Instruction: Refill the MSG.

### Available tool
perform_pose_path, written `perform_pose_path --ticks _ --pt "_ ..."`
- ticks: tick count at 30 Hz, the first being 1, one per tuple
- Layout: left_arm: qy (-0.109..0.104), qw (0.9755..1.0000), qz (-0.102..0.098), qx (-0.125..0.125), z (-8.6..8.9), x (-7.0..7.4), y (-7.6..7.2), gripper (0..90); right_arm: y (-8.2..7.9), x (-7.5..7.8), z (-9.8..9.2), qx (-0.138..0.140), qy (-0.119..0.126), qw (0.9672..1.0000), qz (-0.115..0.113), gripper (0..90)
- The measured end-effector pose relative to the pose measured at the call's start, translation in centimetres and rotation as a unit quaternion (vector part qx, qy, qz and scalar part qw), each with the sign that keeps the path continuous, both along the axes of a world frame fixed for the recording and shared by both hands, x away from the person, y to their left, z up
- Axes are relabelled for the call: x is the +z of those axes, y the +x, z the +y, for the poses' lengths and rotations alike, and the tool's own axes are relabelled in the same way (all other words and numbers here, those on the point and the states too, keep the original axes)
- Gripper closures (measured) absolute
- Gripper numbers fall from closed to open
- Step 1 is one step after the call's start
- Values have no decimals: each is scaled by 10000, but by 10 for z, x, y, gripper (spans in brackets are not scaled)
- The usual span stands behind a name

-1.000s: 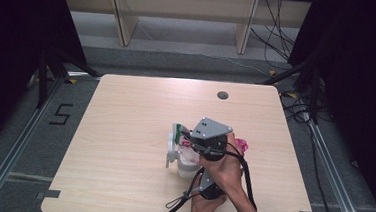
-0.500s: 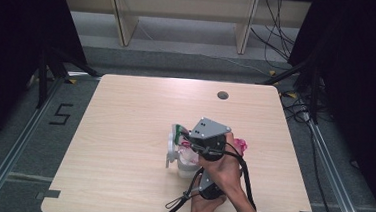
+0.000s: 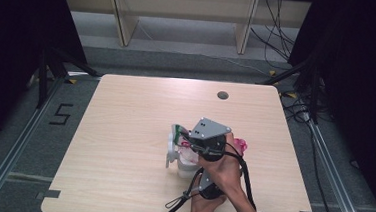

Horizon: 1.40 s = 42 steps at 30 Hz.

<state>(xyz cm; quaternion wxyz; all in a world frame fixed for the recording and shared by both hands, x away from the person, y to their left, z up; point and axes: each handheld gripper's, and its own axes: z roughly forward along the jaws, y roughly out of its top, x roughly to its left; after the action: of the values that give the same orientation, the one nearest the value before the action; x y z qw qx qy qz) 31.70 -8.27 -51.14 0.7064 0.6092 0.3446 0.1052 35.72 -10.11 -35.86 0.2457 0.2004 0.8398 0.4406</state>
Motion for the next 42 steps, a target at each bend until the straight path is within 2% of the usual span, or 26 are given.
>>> perform_pose_path --ticks 1,2,3,4,6,7,8,11,13,14,15,16,17,18,19,20,25,26,27,30,31,35,38,39,40,42 --pt "572 9983 -31 -79 8 0 0 752 0 0 0 -9 -8 10000 -8 900" --pt "828 9965 -54 -104 12 0 1 751 0 -1 1 -3 -19 10000 15 900" --pt "308 9995 -10 1 4 -1 1 751 0 -2 1 -55 -4 10000 55 900" --pt "-68 9999 43 74 -2 -1 0 751 3 -1 0 33 -89 9999 -88 900" --pt "-20 10000 -3 -36 0 -1 0 752 2 -1 0 29 -68 9999 -77 900" --pt "626 9980 -52 -87 9 -1 1 751 2 0 0 53 -87 9999 -106 900" --pt "73 10000 -9 28 2 -1 1 751 0 -1 1 -36 22 10000 56 900" --pt "27 10000 16 30 1 -2 1 751 4 -3 0 56 -97 9999 -96 900" --pt "-16 10000 5 -29 0 -1 1 751 0 -2 1 -60 21 9999 113 900" --pt "59 10000 -8 13 2 -2 1 751 2 -1 0 15 -59 10000 -72 900" --pt "51 10000 16 39 2 -2 1 751 2 -3 1 16 -32 10000 -4 900" --pt "37 10000 26 60 1 -2 1 751 4 -3 0 58 -113 9998 -120 900" --pt "-30 10000 35 54 0 -2 1 751 3 -4 1 12 -23 10000 47 900" --pt "3 10000 -9 -28 1 -2 1 751 2 -3 1 8 -16 10000 36 900" --pt "5 10000 -18 71 0 -1 1 751 1 -1 0 14 -41 10000 -42 900" --pt "21 9999 4 104 1 0 0 752 -1 -1 1 -15 32 10000 59 900" --pt "11 10000 9 42 0 -1 0 751 2 -3 1 -3 -8 10000 66 900" --pt "787 9968 -55 -160 11 0 0 751 0 -2 1 -44 16 10000 65 900" --pt "438 9990 -20 -83 6 -1 0 752 2 0 0 47 -64 9999 -70 900" --pt "836 9963 -151 -162 12 -4 4 751 2 -5 0 -68 34 9999 111 900" --pt "-2 10000 4 -18 1 -2 1 751 2 -5 1 -66 16 9999 142 900" --pt "-7 9999 54 113 1 -1 0 752 2 -3 2 39 -103 9999 -75 900" --pt "-30 10000 26 42 1 -1 1 752 2 -4 3 22 -69 10000 34 900" --pt "294 9995 9 85 4 0 1 752 2 -3 2 58 -71 10000 3 900" --pt "-29 9999 37 109 0 0 1 752 1 -2 2 26 -47 10000 70 900" --pt "-14 10000 38 78 -1 0 2 752 3 -3 2 12 -51 10000 19 900"
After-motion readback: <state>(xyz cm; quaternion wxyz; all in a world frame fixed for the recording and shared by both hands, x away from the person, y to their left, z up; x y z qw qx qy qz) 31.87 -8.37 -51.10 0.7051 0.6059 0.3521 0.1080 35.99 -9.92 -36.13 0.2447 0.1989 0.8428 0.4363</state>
